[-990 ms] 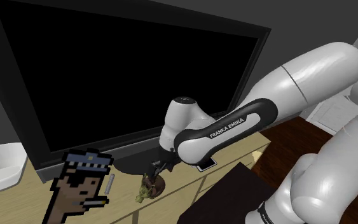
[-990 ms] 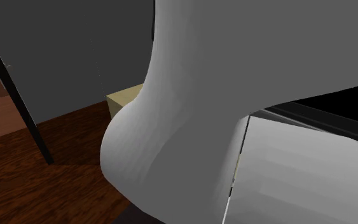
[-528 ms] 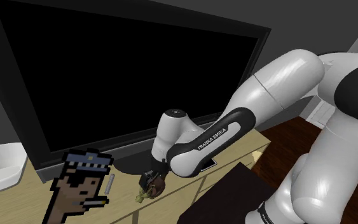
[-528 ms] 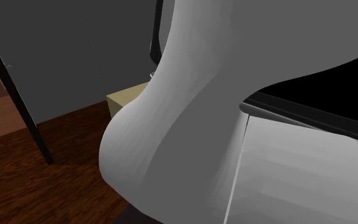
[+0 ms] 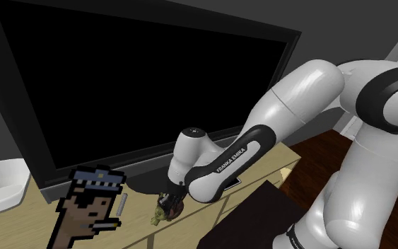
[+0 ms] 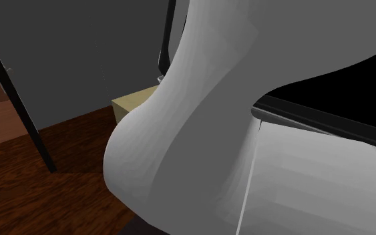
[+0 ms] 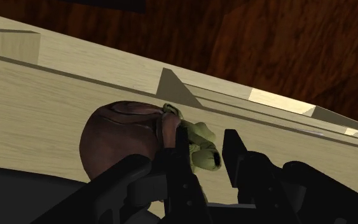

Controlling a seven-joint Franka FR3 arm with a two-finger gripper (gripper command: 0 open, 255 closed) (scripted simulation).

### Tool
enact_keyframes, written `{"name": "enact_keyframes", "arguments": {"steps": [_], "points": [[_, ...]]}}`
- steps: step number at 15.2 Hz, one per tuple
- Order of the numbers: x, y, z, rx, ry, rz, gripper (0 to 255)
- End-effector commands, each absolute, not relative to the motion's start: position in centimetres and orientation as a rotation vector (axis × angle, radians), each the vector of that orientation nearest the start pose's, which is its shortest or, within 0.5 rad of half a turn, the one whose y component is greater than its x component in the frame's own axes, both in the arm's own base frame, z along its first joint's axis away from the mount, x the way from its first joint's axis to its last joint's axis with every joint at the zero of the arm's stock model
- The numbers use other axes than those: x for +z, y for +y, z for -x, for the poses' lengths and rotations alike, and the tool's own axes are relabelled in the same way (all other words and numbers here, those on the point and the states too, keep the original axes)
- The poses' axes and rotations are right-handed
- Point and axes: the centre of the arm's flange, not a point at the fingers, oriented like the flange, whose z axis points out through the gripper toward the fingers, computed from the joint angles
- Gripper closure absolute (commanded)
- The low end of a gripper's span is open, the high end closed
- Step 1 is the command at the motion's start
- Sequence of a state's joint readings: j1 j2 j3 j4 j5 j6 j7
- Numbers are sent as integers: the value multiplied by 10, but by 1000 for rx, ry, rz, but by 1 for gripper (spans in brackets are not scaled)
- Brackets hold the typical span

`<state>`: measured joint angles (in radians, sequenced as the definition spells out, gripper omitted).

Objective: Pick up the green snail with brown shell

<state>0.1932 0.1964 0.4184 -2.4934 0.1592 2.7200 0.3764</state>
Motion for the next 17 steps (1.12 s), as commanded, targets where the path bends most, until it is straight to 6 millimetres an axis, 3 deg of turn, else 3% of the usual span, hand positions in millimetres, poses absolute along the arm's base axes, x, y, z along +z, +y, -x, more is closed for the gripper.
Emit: {"name": "enact_keyframes", "arguments": {"steps": [1, 7, 17], "points": [[220, 274, -391, 51, -123, 2989, 255], [220, 274, -392, 51, -123, 2989, 255], [273, 274, -392, 51, -123, 2989, 255]]}}
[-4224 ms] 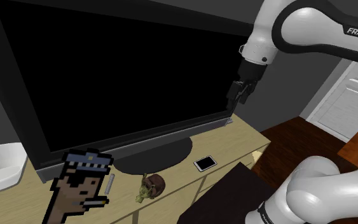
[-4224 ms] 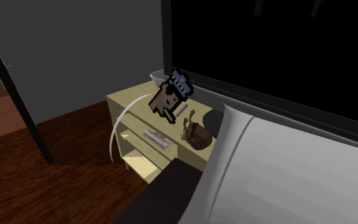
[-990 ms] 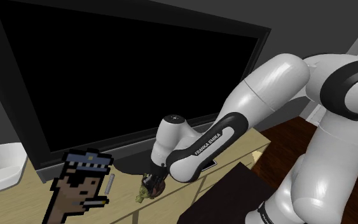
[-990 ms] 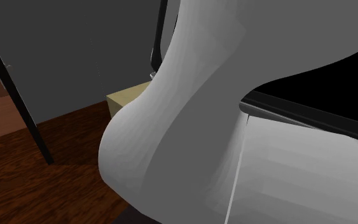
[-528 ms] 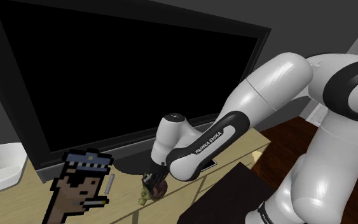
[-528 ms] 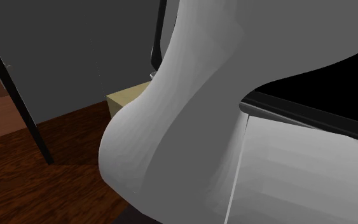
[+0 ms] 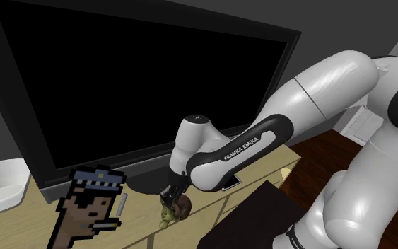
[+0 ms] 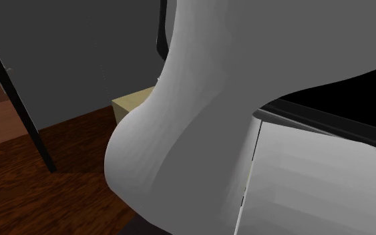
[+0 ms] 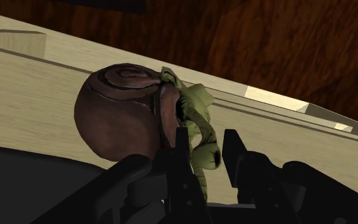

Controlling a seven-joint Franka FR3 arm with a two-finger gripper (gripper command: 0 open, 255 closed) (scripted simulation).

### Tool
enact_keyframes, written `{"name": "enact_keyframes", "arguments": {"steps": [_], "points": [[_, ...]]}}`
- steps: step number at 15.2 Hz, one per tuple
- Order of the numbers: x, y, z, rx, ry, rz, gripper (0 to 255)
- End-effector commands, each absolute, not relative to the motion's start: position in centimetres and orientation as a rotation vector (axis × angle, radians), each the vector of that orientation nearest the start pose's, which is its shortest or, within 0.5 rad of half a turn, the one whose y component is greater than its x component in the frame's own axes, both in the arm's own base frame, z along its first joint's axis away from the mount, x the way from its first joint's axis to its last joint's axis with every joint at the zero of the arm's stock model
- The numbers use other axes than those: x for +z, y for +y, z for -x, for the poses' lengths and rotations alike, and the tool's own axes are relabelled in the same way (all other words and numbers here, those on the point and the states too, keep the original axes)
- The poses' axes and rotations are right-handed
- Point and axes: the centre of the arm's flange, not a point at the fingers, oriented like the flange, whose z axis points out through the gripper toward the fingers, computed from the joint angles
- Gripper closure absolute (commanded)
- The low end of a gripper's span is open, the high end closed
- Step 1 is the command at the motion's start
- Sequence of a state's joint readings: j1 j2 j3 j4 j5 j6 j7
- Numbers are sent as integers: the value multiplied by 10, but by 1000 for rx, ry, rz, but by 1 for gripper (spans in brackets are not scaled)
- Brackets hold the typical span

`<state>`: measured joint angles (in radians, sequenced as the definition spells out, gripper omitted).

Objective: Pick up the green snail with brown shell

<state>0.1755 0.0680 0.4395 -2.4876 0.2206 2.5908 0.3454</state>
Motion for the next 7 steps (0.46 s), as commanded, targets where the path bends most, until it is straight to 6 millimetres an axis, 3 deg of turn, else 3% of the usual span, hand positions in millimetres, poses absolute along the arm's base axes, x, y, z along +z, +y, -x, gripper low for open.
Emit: {"name": "enact_keyframes", "arguments": {"steps": [1, 5, 7], "points": [[278, 274, -392, 51, -123, 2989, 255], [299, 274, -392, 51, -123, 2989, 255], [300, 274, -392, 51, -123, 2989, 255]]}}
